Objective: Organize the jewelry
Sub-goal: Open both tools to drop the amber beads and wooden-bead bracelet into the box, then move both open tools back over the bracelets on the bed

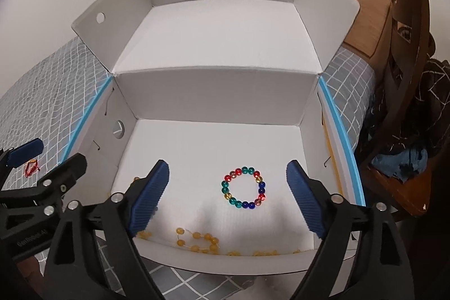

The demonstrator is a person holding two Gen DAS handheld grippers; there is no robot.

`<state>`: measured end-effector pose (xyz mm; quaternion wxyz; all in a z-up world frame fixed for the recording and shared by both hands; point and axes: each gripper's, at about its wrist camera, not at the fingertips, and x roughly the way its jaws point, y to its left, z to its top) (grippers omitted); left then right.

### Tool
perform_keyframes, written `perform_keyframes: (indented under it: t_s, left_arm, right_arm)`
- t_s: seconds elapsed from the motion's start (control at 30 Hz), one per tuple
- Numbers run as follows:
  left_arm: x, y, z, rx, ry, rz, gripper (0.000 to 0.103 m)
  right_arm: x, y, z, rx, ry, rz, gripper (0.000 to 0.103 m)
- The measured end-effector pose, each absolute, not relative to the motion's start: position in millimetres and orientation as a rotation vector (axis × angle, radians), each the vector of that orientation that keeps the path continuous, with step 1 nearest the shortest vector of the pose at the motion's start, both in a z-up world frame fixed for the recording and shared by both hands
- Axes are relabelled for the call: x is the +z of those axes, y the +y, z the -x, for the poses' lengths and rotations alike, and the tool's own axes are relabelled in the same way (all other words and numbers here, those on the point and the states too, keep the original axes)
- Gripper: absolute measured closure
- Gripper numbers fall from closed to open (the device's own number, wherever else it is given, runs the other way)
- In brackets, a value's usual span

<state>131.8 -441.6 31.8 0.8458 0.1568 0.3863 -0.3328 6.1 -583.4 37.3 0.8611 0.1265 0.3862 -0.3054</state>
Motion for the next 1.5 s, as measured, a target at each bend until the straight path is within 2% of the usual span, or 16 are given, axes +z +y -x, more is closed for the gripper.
perform_keyframes:
  t_s: [0.23,0.93,1.5]
  left_arm:
    - [47.5,-400.9,-143.9,-0.647,0.794,-0.277,0.006]
    - [71.3,-249.7,-194.8,-0.395,0.783,-0.162,0.006]
    - [47.1,-112.6,-221.2,-0.178,0.840,-0.086,0.006]
  right_arm:
    - [52.0,-558.4,-15.1,-0.591,0.775,-0.240,0.016]
    - [76.1,-448.9,-78.0,-0.365,0.726,-0.105,0.016]
    - [63.3,-350.9,-126.4,-0.194,0.752,-0.011,0.016]
